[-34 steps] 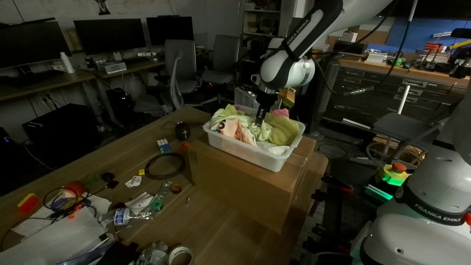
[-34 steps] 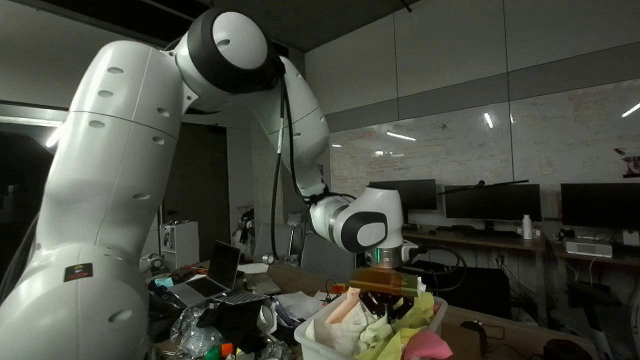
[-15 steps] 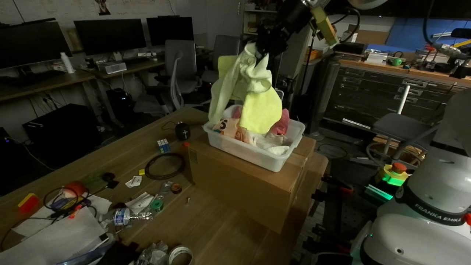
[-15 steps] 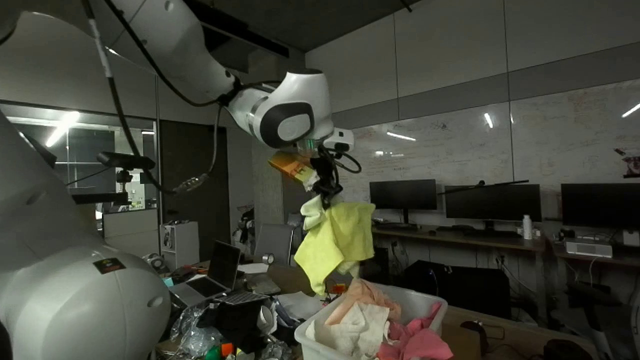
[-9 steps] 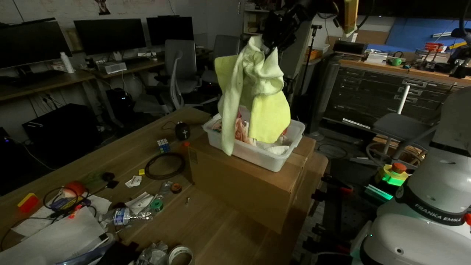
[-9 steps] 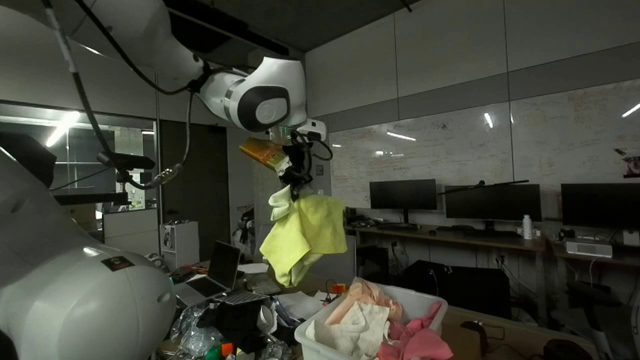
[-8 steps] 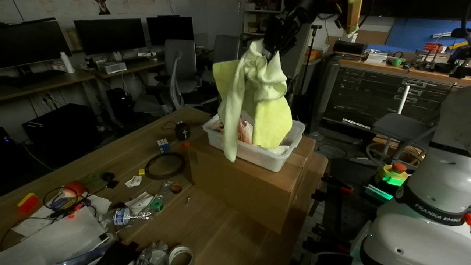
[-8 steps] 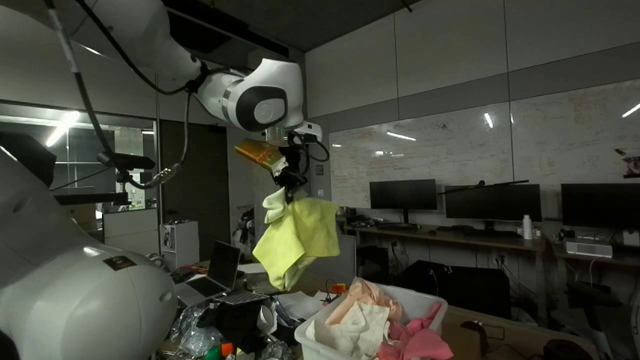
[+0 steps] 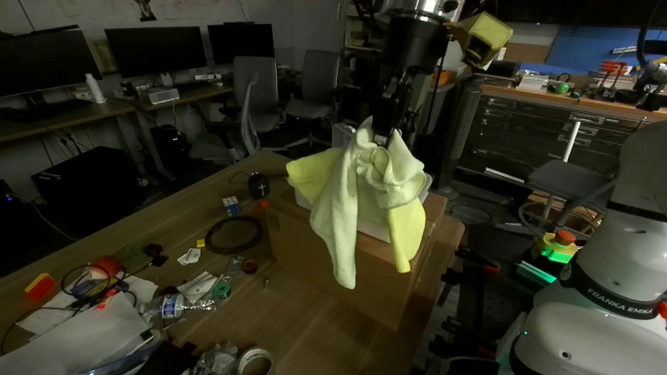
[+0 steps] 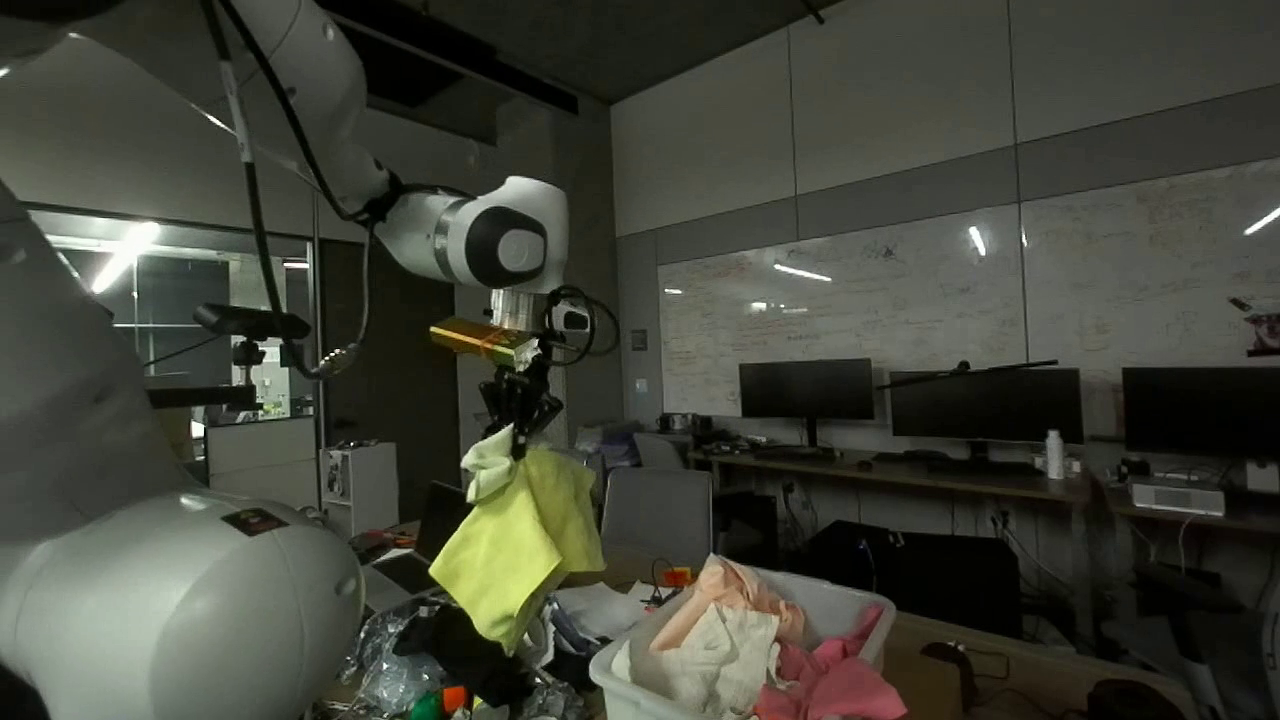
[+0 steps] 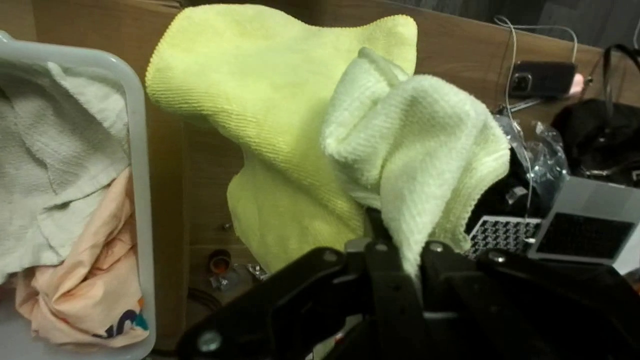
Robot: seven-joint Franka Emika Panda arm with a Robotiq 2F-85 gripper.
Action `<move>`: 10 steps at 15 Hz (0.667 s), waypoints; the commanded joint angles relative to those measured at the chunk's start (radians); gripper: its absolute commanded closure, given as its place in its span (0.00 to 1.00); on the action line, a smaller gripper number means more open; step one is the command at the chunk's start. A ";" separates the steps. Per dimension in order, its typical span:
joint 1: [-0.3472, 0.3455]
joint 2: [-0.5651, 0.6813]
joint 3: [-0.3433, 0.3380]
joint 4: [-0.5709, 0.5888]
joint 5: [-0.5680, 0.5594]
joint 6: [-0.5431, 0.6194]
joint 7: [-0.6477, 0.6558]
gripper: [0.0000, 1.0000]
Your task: Move the shirts and towels from the storage box and put them on the table
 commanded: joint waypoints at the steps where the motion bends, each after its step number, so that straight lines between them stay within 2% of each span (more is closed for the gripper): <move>1: 0.013 0.107 0.055 0.070 -0.038 0.045 0.066 0.98; 5: 0.027 0.160 0.068 0.070 0.066 0.239 0.171 0.98; 9: 0.048 0.187 0.053 0.059 0.179 0.365 0.190 0.98; 10: 0.046 0.195 0.055 0.061 0.171 0.367 0.186 0.73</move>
